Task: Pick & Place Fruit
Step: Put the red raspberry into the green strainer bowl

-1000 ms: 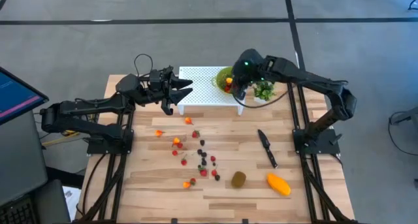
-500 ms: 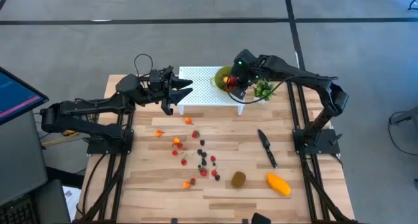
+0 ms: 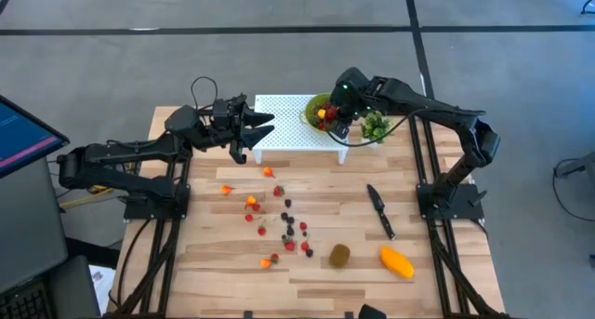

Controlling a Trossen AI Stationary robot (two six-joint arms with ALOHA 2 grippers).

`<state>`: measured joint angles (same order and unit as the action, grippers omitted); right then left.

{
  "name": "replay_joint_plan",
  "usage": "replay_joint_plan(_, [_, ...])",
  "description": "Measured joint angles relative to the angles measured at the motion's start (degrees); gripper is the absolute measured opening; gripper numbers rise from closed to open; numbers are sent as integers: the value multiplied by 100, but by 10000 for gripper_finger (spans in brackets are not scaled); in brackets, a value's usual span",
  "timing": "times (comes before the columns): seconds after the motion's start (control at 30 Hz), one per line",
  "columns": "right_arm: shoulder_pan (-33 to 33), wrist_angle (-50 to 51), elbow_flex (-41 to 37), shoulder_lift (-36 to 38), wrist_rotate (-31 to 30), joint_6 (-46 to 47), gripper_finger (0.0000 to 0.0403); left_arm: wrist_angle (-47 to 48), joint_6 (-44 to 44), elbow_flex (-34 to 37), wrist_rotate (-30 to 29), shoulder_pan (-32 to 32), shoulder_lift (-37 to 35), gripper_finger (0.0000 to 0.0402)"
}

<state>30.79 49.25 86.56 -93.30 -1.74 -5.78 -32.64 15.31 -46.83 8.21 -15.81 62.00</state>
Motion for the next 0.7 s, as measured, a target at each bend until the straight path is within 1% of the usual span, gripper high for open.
replay_joint_plan(0.17, [-141, 19, -3, 52, 134, 24, 147, 0, 0, 0, 0, 0, 0, 159])
replay_joint_plan(0.3, [-621, -114, 6, 269, 197, 6, 157, 0, 0, 0, 0, 0, 0, 159])
replay_joint_plan(0.4, [-1133, -283, 0, 410, 204, -23, 153, 2, 0, 0, -1, 0, -1, 159])
replay_joint_plan(0.57, [-1944, -404, 4, 723, 188, -15, 131, 0, 0, 0, -1, 0, 0, 159])
replay_joint_plan(0.7, [-2557, -503, 2, 933, 173, 229, 112, 0, 0, -1, 0, 0, 0, 159])
